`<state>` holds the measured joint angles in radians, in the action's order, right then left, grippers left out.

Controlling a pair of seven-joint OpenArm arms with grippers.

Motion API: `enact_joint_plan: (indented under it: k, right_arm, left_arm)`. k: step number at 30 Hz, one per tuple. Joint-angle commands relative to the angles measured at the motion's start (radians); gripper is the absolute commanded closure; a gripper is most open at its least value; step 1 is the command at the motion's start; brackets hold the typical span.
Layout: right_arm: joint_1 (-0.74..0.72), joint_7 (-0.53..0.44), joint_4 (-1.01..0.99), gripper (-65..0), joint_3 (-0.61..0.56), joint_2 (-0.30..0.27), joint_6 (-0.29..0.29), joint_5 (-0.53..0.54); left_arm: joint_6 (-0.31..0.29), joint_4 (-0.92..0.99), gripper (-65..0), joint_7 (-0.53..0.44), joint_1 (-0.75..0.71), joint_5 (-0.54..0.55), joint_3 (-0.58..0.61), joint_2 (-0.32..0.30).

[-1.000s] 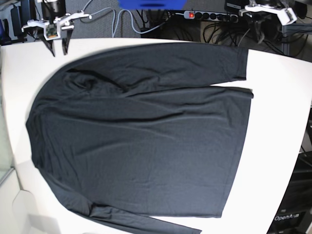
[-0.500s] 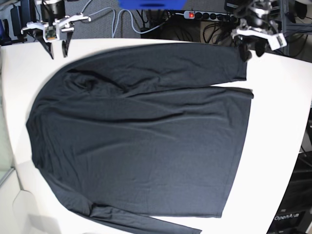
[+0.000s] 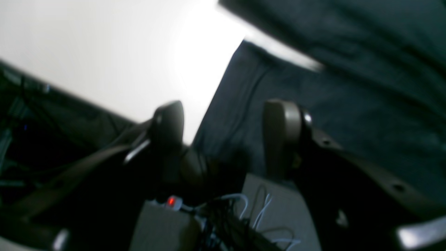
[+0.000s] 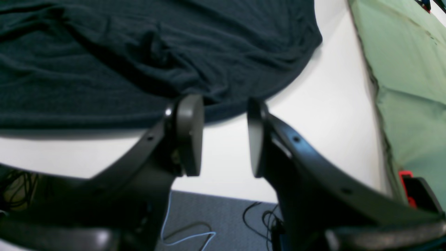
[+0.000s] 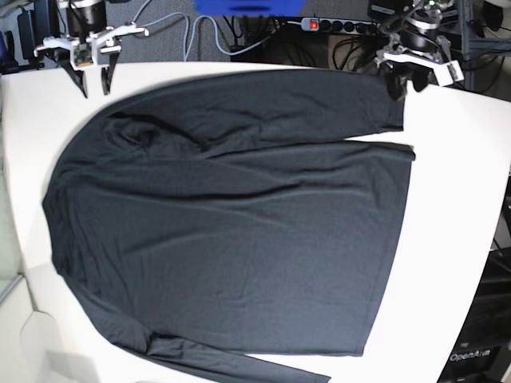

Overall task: Fold the T-shirt properly
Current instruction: 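Move both grippers down to the shoulder corners of the dark shirt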

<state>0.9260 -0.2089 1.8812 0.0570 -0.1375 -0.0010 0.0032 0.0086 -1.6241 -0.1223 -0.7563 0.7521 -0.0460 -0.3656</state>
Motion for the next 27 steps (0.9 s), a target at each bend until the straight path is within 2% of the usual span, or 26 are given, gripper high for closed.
enact_joint_plan:
  k: [1, 5, 27]
  right_arm:
    - [0.011, -0.024, 0.016, -22.5, 0.005, -0.004, -0.003, -0.001]
    - [-0.002, -0.024, 0.014, -22.5, 0.005, -0.004, -0.003, -0.001]
    - [-0.002, -0.024, 0.016, -22.5, 0.005, -0.004, -0.003, -0.001]
  left_arm:
    - [-0.003, -0.005, -34.6, -0.015, 0.002, -0.004, -0.007, -0.01]
    - [-0.003, 0.009, -34.6, 0.017, 0.008, -0.004, -0.007, -0.01]
    - [-0.009, 0.009, -34.0, 0.019, 0.008, -0.006, 0.056, -0.01]
